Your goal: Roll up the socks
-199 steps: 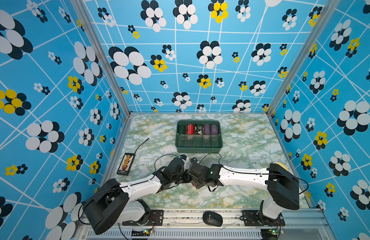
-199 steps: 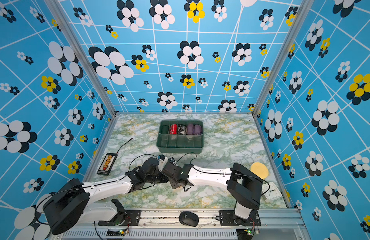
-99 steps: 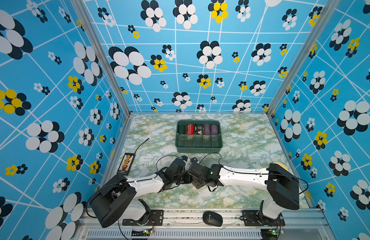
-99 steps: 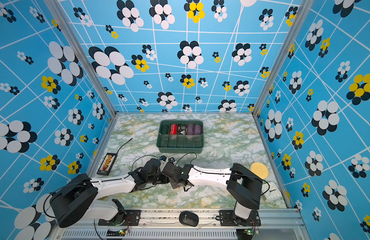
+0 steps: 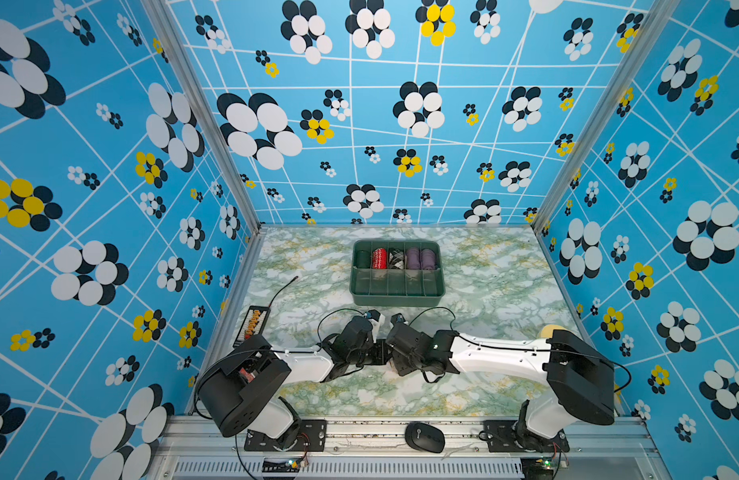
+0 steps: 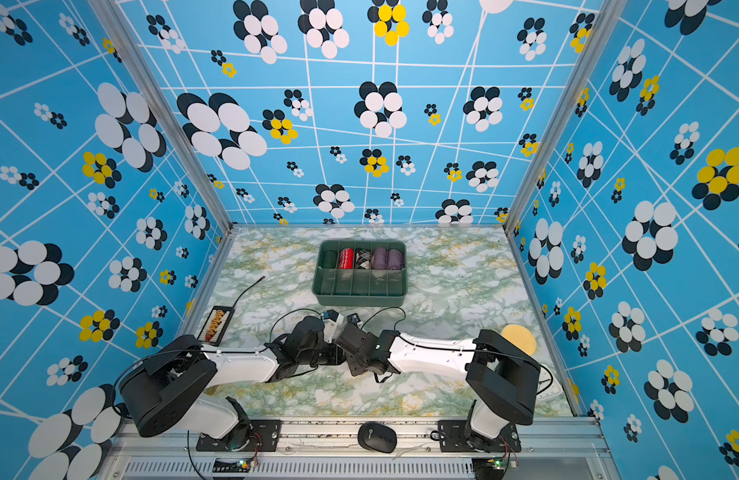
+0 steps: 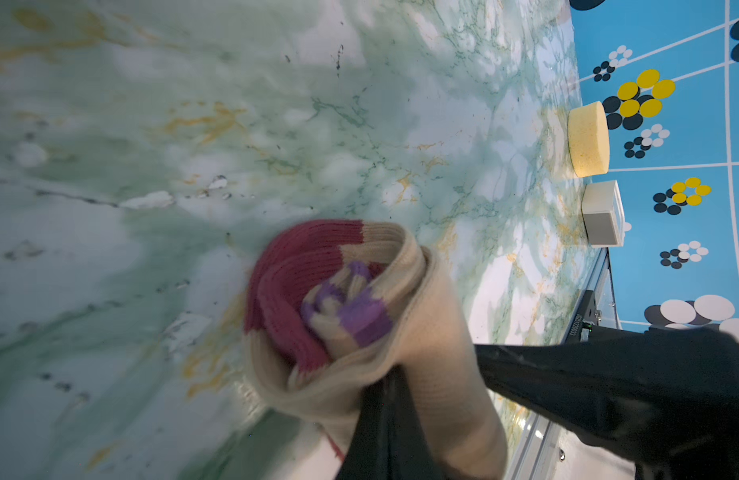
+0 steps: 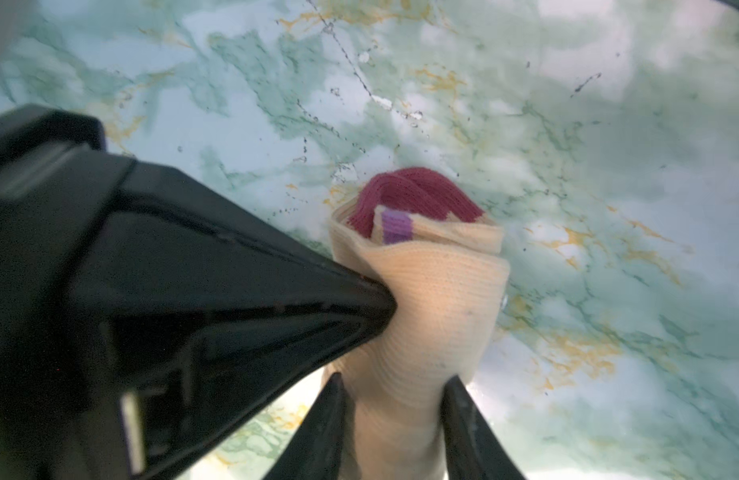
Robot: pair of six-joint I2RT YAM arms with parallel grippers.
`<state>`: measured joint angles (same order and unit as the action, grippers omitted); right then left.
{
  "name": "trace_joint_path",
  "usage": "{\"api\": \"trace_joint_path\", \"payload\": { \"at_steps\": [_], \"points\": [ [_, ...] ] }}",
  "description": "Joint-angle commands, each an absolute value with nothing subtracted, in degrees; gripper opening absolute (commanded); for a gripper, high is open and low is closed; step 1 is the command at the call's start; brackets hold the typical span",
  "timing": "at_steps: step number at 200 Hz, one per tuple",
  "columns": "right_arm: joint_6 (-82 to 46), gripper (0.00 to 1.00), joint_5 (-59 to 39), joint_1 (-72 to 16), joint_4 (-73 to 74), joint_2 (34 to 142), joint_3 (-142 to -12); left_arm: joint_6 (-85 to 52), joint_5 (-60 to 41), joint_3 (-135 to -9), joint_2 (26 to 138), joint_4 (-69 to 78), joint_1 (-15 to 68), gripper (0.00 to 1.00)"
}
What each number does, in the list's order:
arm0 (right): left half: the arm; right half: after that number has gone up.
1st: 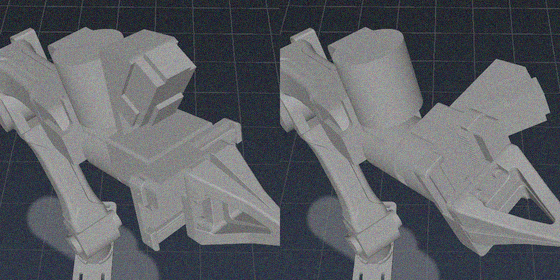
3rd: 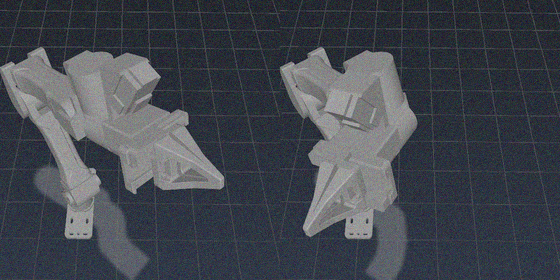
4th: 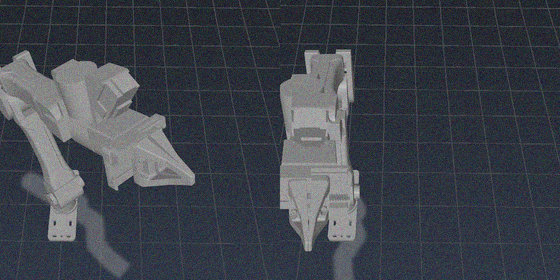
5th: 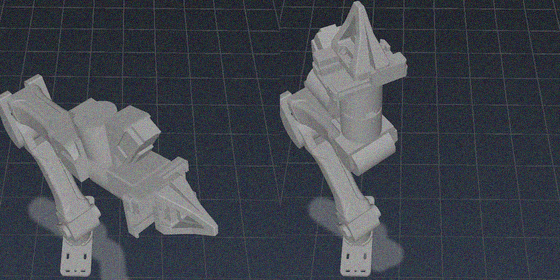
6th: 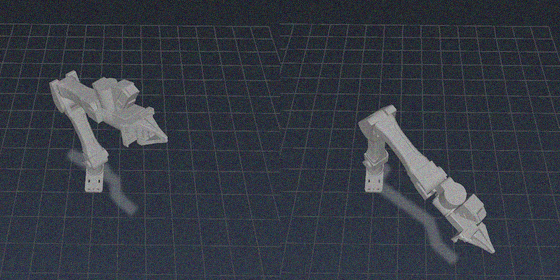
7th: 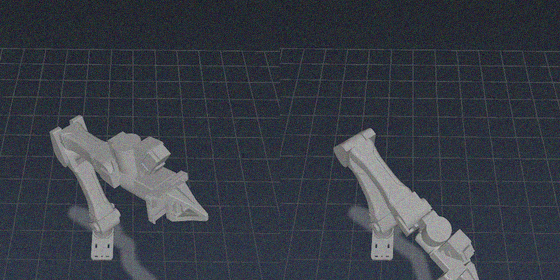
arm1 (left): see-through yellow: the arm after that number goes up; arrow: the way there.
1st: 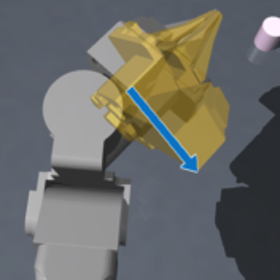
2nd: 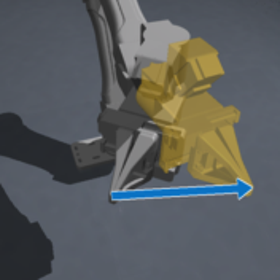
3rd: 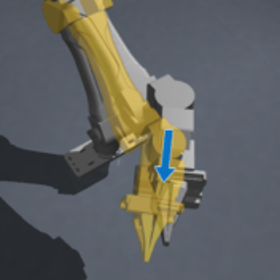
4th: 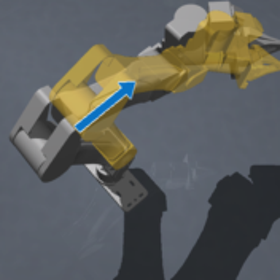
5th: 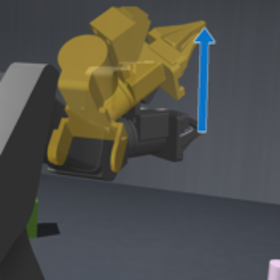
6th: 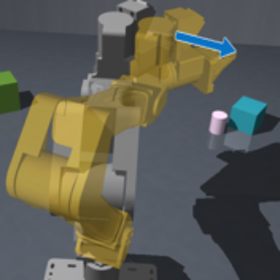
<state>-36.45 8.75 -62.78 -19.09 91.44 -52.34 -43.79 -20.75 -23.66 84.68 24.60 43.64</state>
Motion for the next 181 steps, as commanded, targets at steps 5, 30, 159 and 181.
{"api": "trace_joint_path", "payload": {
  "at_steps": [5, 30, 159, 181],
  "points": [
    [-39.55, 0.47, 2.53, -60.55, -13.32, 88.58, -48.3, -41.4, -18.28, -20.83, 86.39, 11.41, 44.4, 0.0],
    [-41.1, 0.48, 0.59, -58.86, -9.94, 86.61, -45.69, -41.13, -18.37, -21.31, 87.77, 11.4, 44.77, 0.0],
    [-38.73, 0.12, 2.42, -58.36, -16.65, 89.81, -48.95, -39.76, -17.63, -26.05, 77.08, -1.0, 44.68, 0.0],
    [-37.84, 0.11, 4.95, -59.71, -19.81, 90.93, -50.89, -39.38, -16.86, -27.1, 70.64, -5.93, 44.04, 0.0]
  ]
}}
